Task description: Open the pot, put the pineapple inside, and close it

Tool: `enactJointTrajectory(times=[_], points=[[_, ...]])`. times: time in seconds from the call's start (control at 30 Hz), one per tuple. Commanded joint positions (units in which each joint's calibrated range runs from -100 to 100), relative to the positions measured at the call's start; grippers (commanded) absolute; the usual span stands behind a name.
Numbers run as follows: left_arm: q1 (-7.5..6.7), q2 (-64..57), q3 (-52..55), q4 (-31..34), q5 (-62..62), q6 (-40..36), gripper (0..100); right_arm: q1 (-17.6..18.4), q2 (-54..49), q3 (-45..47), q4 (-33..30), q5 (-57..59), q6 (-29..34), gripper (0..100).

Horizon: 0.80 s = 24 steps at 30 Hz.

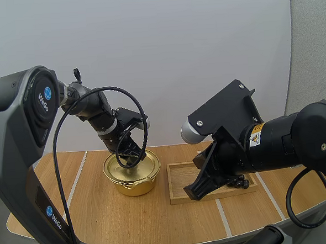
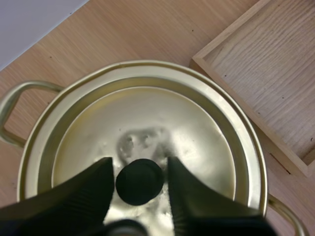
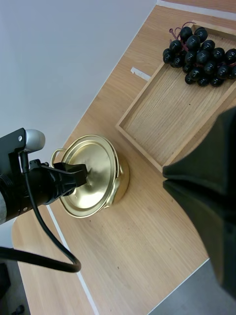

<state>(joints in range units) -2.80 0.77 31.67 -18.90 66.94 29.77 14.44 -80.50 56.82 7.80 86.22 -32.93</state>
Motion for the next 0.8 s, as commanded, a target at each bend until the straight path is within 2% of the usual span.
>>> enactJointTrajectory(times=[0.0,0.2,0.4,0.57,0.77], points=[[-0.18,0.04,0.14,-2.03,0.23,0.18,100,-0.24,-0.63,0.18,0.30,-1.23,0.19,0],[-0.18,-0.08,-0.13,-2.03,2.33,0.18,100,-0.24,-0.63,0.18,0.30,-1.23,0.19,0],[-0.18,-1.09,-5.94,-2.03,14.74,-0.34,100,-0.24,-0.63,0.18,0.30,-1.23,0.19,0],[-0.18,-6.17,-12.76,-2.03,23.53,-2.27,100,-0.24,-0.63,0.18,0.30,-1.23,0.19,0],[-0.18,-16.34,-18.17,-2.03,28.27,-2.58,100,-0.24,-0.63,0.18,0.30,-1.23,0.19,0]])
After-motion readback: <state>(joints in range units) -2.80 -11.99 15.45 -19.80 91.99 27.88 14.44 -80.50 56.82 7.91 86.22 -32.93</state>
